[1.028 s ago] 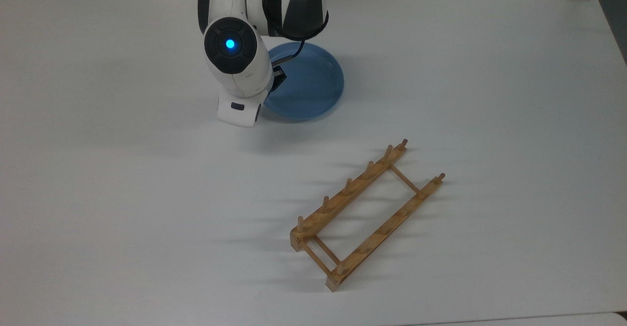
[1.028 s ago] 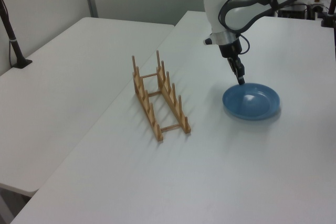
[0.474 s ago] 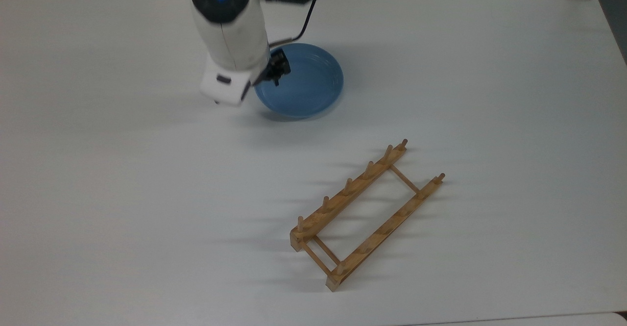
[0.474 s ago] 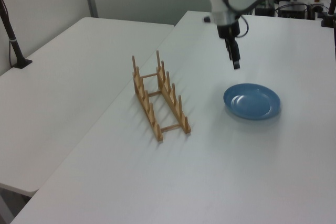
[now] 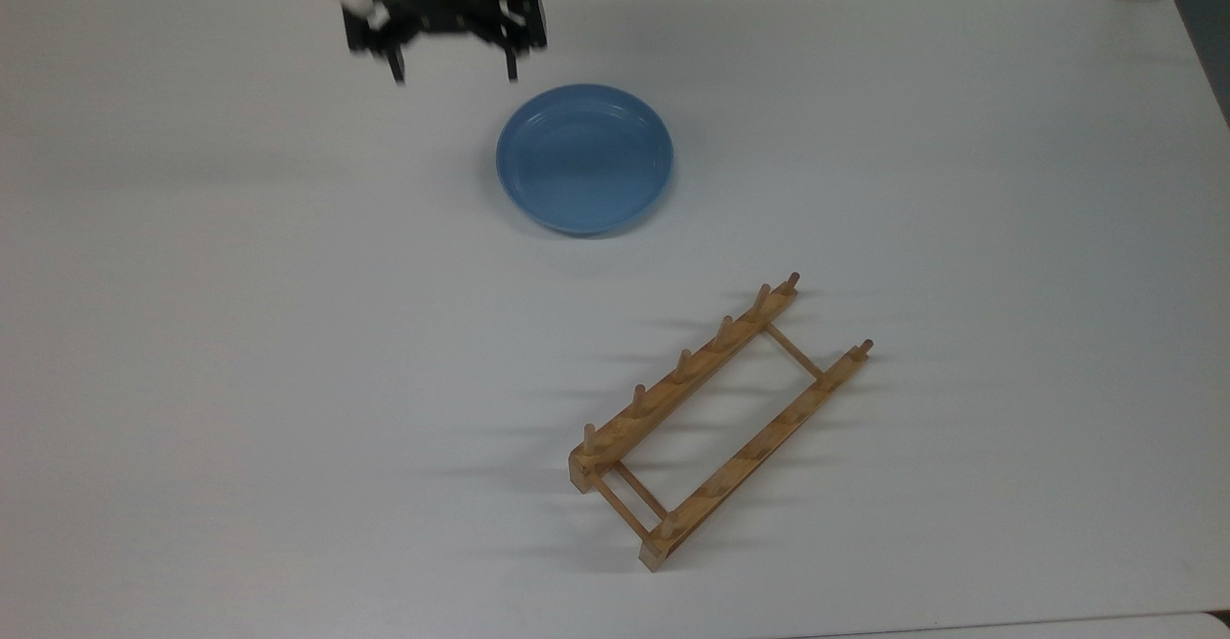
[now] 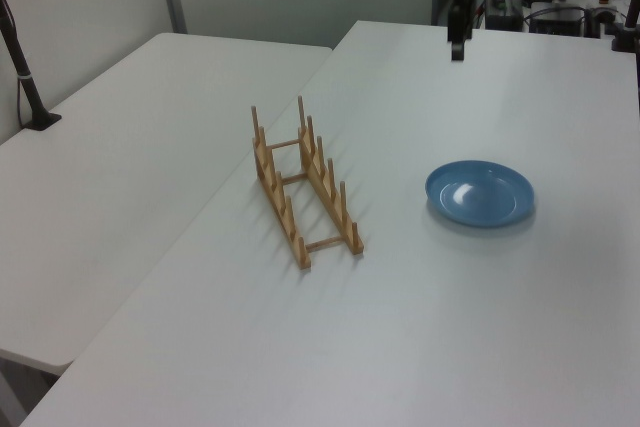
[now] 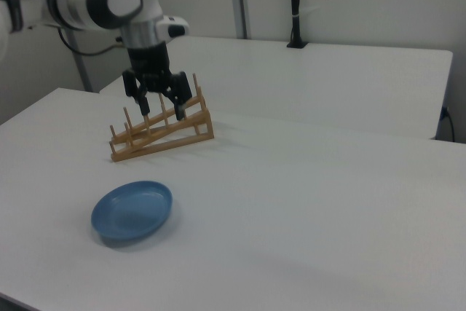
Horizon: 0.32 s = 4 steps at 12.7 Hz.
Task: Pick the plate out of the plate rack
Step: 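Open the gripper, release the plate, and raise the gripper away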
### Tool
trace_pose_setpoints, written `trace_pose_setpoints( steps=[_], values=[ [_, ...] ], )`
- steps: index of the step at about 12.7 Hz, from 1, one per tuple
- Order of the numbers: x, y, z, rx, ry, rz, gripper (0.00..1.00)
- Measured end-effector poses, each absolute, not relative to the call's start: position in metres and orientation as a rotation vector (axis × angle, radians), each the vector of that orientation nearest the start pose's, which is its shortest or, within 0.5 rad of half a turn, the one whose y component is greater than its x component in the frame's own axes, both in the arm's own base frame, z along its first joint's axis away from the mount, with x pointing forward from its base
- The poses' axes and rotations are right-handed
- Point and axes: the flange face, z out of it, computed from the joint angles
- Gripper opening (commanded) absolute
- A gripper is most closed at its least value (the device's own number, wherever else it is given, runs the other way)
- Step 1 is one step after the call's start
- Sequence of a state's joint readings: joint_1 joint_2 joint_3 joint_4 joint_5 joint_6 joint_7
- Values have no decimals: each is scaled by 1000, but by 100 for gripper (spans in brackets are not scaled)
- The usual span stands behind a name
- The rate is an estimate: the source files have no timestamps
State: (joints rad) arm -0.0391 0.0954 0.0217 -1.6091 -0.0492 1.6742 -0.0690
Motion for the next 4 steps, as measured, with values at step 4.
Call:
trace_pose_setpoints(
  steps=[4],
  values=[
    [561, -25, 605, -3191, 32, -14, 100]
  ],
)
